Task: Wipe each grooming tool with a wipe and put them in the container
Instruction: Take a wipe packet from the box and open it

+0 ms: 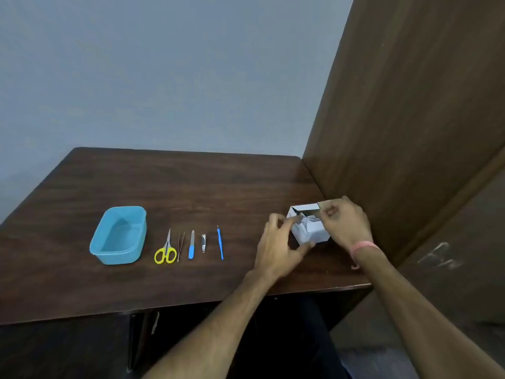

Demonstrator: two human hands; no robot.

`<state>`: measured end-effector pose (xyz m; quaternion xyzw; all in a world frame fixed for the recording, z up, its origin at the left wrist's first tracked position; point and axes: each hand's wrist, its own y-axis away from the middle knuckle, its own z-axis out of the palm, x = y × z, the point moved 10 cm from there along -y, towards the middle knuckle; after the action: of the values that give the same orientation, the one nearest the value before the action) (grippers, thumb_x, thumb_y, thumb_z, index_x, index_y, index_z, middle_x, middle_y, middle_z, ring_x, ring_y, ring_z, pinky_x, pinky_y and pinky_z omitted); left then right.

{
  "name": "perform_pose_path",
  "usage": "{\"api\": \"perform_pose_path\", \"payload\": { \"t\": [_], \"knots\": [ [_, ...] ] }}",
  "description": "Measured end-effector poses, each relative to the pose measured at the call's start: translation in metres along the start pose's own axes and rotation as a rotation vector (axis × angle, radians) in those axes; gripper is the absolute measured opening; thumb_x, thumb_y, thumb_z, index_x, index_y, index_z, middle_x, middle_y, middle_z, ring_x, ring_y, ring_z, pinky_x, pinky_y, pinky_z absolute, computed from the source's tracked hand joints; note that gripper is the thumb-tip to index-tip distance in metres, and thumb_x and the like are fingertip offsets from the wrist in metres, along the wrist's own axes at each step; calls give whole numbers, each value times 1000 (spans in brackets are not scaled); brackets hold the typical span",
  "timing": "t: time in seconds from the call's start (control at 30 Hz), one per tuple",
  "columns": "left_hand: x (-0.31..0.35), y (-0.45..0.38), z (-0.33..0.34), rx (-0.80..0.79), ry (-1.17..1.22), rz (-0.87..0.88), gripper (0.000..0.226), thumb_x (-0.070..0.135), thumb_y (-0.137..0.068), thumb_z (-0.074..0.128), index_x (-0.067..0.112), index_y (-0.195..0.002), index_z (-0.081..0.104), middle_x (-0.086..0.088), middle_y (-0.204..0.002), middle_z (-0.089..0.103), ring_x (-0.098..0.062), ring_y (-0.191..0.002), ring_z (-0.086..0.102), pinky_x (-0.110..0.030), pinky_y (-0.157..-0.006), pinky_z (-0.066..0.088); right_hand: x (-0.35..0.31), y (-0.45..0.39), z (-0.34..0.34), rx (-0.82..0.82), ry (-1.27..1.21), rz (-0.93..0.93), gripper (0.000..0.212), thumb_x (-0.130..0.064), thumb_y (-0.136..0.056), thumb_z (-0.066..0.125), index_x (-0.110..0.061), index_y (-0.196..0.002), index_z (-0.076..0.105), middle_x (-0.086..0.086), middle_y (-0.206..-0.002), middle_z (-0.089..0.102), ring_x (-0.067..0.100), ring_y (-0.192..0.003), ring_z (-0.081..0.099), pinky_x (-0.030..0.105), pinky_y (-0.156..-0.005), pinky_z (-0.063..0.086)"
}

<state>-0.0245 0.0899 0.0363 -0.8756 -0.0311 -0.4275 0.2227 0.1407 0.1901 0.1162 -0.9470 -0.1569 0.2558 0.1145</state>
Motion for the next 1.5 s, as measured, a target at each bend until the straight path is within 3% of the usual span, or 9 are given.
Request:
{"api": "perform_pose_path", "payload": {
  "t": [0.13,0.33,0.47,0.57,0.7,0.8,1.1,1.33,1.5],
  "knots": [
    [4,2,19,-24,55,-10,73,57,-89,86,41,-155,58,8,-149,39,-18,-140,51,-44,-102,60,27,-4,11,-129,-2,70,13,-25,-97,73,-29,-87,81,-11,-91,78,14,-154,44,34,-119,43],
    [-4,0,39,-14,27,-21,58,47,-95,84,39,-149,62,9,-162,36,-17,-143,51,-47,-103,61,20,-23,26,-225,82,-5,19,-26,-101,73,-23,-115,85,1,-112,82,27,-134,59,35,-132,25],
    [-9,-3,42,-1,42,-13,48,38,-102,79,39,-147,64,13,-161,37,-13,-142,54,-46,-102,63,25,-37,39,-247,178,-11,35,-45,-91,76,-33,-123,80,-5,-102,81,23,-117,68,48,-127,37],
    [-11,-6,42,4,35,-6,45,36,-104,77,39,-147,65,11,-161,37,-13,-141,55,-45,-103,63,20,-42,38,-262,266,-1,37,-40,-94,80,-36,-130,77,-3,-118,80,24,-122,64,47,-124,41],
    [-9,-3,41,1,44,14,45,40,-106,74,37,-149,63,10,-162,36,-13,-143,53,-44,-103,63,21,-43,33,-181,242,2,18,-33,-91,85,-36,-106,75,-7,-97,77,17,-104,61,47,-120,46],
    [-8,-4,40,-3,32,11,46,41,-106,75,35,-150,63,10,-164,36,-12,-142,53,-43,-104,62,25,-41,33,-131,300,-4,11,-38,-88,88,-33,-94,80,-2,-101,77,23,-113,64,43,-117,46],
    [-7,-3,40,9,-2,3,50,39,-99,83,33,-144,64,7,-165,39,-15,-140,56,-47,-101,63,19,-37,50,-129,266,-22,29,-45,-88,89,-21,-102,79,2,-95,75,26,-96,71,38,-83,57],
    [-9,-3,41,-3,-28,16,57,42,-97,85,33,-149,63,6,-167,37,-16,-142,55,-48,-102,63,15,-48,48,-172,299,-51,43,-36,-93,87,-23,-132,77,3,-123,79,26,-120,70,41,-111,49],
    [-7,-2,40,-15,-39,6,61,42,-97,86,33,-152,62,5,-168,36,-17,-143,55,-48,-104,63,14,-53,51,-303,346,-14,22,-37,-94,87,-29,-114,84,-3,-120,80,20,-115,69,29,-91,42]
  ]
}}
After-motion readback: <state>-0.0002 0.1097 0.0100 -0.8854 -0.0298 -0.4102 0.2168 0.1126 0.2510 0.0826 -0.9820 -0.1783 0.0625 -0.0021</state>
